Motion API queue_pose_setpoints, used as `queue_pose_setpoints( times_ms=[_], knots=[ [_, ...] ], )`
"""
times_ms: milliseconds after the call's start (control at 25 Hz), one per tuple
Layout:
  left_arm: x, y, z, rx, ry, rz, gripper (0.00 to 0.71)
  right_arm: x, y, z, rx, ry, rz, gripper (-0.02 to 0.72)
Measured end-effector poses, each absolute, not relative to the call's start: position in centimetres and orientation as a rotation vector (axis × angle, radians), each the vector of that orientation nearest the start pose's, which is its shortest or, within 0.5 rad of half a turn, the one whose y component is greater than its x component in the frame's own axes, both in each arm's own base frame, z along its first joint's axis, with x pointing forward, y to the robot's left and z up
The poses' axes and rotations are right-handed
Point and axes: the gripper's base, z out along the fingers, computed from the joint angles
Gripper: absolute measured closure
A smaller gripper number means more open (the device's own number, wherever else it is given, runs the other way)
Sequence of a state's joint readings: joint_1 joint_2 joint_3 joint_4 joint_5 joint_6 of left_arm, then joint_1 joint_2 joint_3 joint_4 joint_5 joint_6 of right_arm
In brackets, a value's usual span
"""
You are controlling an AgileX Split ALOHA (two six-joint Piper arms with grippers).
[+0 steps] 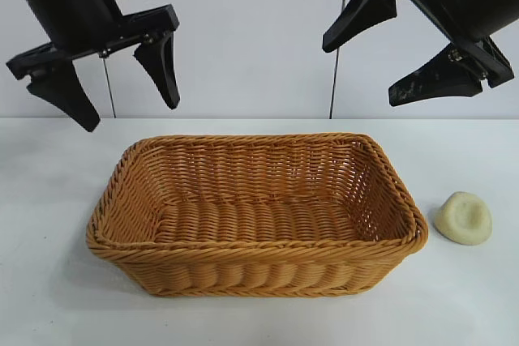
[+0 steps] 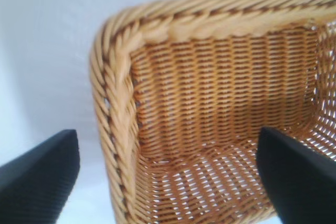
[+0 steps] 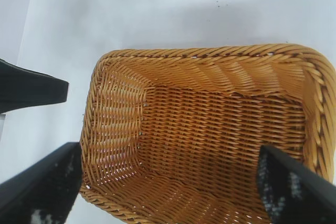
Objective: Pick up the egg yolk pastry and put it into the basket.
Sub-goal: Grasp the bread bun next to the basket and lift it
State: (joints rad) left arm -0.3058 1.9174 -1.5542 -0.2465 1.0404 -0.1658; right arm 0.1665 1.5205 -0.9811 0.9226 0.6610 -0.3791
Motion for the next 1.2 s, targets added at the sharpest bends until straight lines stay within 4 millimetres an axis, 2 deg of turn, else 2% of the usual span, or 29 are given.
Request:
queue_pose_setpoints(
  times_ms=[240, 560, 680, 960, 1080, 1200],
  knots=[
    [38.2, -11.0, 24.1, 0.072, 2.950, -0.114, 0.049, 29.8, 9.5, 25.5, 0.094, 2.508, 0.882, 0.057],
    [39.1, -3.7, 24.0, -0.139, 2.991, -0.031, 0.049, 29.8, 9.5, 25.5, 0.094, 2.508, 0.882, 0.057],
    [38.9, -2.1, 24.0, -0.175, 3.020, -0.012, 0.049, 29.8, 9.5, 25.5, 0.094, 2.508, 0.882, 0.057],
    [38.4, -2.1, 24.6, -0.124, 3.032, -0.015, 0.049, 29.8, 9.5, 25.5, 0.091, 2.509, 0.879, 0.057],
    [37.3, -2.1, 25.6, -0.119, 3.016, -0.034, 0.049, 29.8, 9.5, 25.5, 0.091, 2.509, 0.879, 0.057],
    [35.4, -2.3, 27.2, -0.110, 2.991, -0.079, 0.049, 29.8, 9.5, 25.5, 0.091, 2.509, 0.879, 0.057]
  ],
)
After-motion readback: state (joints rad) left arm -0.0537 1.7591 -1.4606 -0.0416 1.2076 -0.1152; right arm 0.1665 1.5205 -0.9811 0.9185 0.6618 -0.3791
